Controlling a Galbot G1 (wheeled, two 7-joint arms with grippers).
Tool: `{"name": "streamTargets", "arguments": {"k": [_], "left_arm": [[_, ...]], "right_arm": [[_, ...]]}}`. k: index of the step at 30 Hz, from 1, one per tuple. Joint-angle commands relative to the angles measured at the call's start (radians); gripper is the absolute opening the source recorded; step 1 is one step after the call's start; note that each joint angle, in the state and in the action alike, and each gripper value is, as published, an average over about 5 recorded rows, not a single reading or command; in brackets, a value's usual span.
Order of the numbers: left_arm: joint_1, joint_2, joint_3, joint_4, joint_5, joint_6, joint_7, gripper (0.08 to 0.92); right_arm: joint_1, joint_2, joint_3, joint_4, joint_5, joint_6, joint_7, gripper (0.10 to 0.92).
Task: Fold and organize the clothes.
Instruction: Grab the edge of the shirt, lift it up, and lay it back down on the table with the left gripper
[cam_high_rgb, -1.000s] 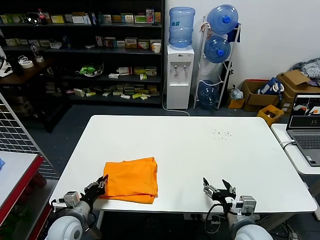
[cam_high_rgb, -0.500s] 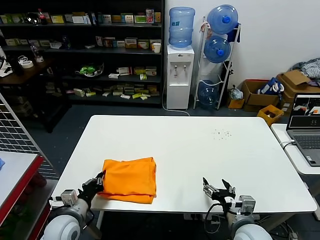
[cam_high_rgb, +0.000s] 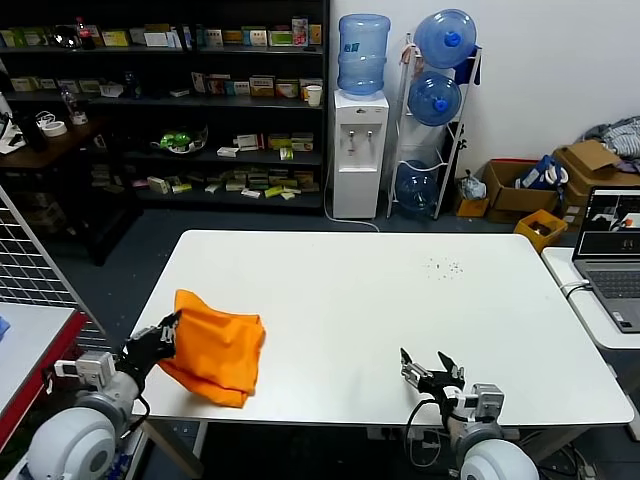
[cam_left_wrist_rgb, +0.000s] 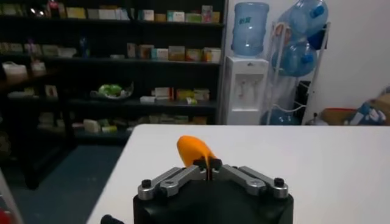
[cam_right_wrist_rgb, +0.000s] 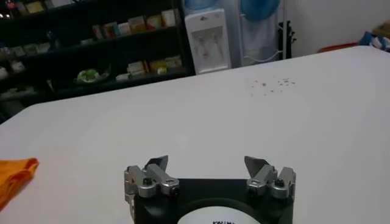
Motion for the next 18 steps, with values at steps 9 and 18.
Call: {"name": "streamTargets", "arguments": {"k": [9,18], "left_arm": [[0.034,0.236,-0.196,0.046,-0.096,0.047,-0.024,0.101],[0.013,0.157,-0.053,-0.067,-0.215,0.050,-0.112,0.101]], "right_arm": [[0.034,-0.009,-0.014,-0.023,0.010,0.013,-0.004,0.823],[0.011,0.006,0.001,-0.006,-0.007,0.017,-0.002,0.823]]}}
